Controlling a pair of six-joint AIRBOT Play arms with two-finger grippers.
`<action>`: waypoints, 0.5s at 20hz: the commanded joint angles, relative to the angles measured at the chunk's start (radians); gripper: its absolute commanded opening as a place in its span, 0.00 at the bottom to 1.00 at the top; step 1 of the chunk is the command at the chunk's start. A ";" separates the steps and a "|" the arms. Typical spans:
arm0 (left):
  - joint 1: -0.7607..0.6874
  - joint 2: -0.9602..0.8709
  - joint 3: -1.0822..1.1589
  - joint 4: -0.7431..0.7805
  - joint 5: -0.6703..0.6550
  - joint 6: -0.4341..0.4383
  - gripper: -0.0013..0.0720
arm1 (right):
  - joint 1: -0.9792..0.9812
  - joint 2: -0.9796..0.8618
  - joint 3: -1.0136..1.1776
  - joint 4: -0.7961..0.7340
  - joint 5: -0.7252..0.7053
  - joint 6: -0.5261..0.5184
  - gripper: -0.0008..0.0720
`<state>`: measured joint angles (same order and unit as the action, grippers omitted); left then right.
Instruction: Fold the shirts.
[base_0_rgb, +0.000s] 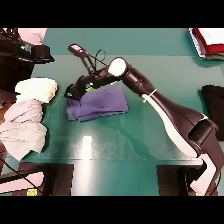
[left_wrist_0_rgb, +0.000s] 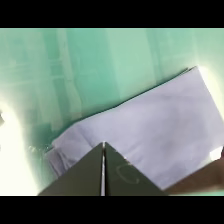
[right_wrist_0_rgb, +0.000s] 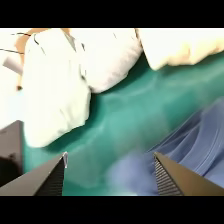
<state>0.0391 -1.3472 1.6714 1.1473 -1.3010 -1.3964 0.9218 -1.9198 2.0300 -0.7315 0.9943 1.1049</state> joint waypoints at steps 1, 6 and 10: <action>0.007 0.005 0.001 0.002 -0.055 0.029 0.05 | -0.027 0.061 -0.072 -0.132 0.043 0.001 0.86; 0.007 0.005 0.001 0.001 -0.075 0.043 0.05 | -0.323 0.228 -0.410 -0.187 0.208 0.121 0.86; 0.006 0.005 0.001 0.001 -0.068 0.043 0.05 | -0.542 0.251 -0.610 -0.164 0.200 0.179 0.96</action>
<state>0.0452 -1.3426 1.6714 1.1481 -1.3666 -1.3563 0.5224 -1.6958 1.5589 -0.9020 1.1664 1.2327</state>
